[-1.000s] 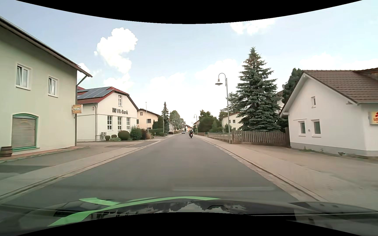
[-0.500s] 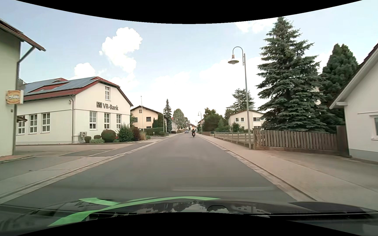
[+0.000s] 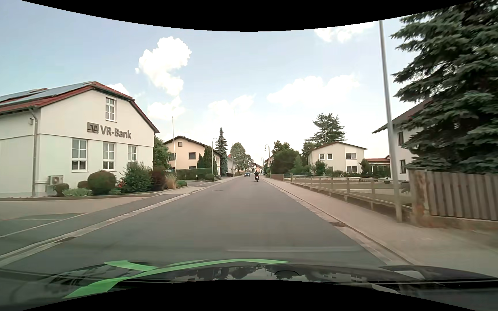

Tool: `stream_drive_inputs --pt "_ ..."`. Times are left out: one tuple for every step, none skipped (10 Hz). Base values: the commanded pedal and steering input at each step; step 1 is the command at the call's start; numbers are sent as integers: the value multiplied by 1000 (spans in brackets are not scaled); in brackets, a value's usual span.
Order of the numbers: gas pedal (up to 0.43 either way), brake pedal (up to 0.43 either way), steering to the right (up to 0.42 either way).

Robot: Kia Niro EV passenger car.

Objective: Follow the waypoints while adhering to traffic rules and regulations

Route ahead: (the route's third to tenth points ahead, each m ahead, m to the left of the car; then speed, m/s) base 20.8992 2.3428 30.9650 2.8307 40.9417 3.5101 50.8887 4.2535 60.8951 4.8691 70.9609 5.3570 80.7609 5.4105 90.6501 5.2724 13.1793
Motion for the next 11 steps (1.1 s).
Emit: stream_drive_inputs --pt "248 0 -9" --pt "220 0 -10" --pt "209 0 -10" --pt "209 0 -9" --pt "209 0 -10" --pt "209 0 -10" --pt "209 0 -9" --pt "209 0 -10" --pt "209 0 -9" --pt "209 0 -9" --pt "197 0 -9"
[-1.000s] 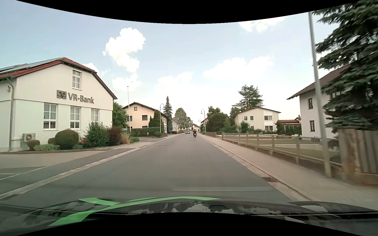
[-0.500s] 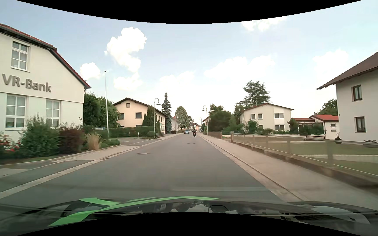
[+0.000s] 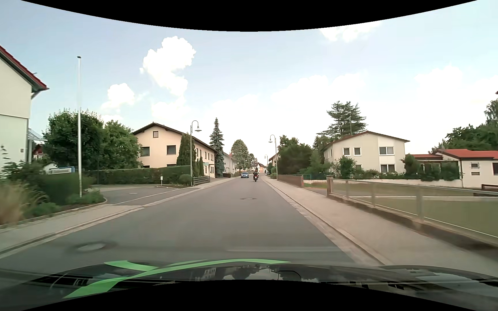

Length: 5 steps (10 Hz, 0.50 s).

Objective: Follow the waypoints while adhering to traffic rules and regulations

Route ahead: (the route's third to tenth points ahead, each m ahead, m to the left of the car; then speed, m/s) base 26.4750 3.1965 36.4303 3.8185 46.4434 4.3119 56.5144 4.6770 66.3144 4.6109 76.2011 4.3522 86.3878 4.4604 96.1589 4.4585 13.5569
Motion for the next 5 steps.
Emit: stream_drive_inputs --pt "169 0 -8" --pt "157 0 -9" --pt "138 0 -10" --pt "138 0 -12" --pt "138 0 -12"
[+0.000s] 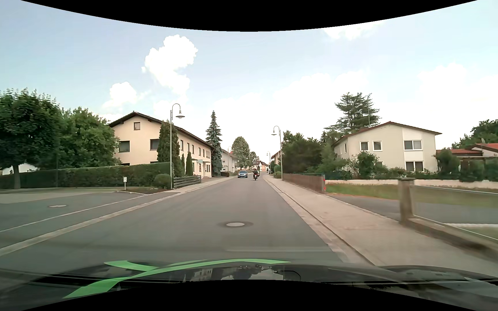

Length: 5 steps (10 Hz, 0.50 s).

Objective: Follow the waypoints while adhering to traffic rules and regulations

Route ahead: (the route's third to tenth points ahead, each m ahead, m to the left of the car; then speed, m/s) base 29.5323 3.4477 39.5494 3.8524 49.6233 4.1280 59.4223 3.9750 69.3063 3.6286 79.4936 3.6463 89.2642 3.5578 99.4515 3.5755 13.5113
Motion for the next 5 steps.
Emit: stream_drive_inputs --pt "138 0 -12" --pt "138 0 -12" --pt "138 0 -12" --pt "138 0 -12" --pt "130 0 -12"
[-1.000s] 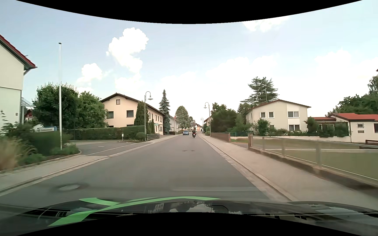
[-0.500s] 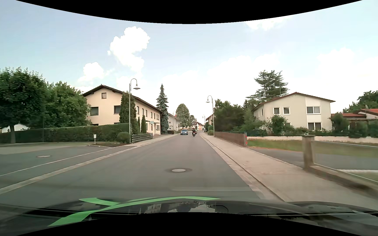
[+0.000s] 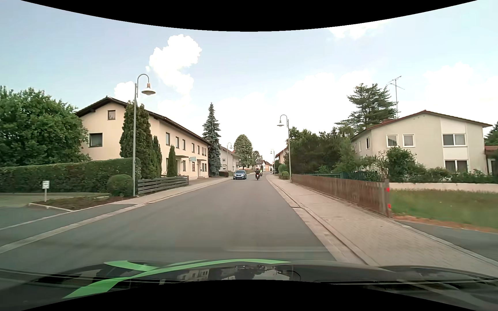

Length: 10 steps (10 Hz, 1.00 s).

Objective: Follow the waypoints while adhering to traffic rules and regulations

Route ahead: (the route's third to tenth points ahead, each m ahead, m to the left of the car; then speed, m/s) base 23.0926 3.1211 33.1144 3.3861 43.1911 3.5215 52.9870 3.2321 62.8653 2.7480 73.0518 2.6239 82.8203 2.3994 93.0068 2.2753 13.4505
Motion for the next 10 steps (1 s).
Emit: stream_drive_inputs --pt "130 0 -11" --pt "130 0 -11" --pt "130 0 -10" --pt "118 0 -10" --pt "110 0 -10" --pt "110 0 -11" --pt "110 0 -11" --pt "110 0 -11" --pt "118 0 -11" --pt "118 0 -11"
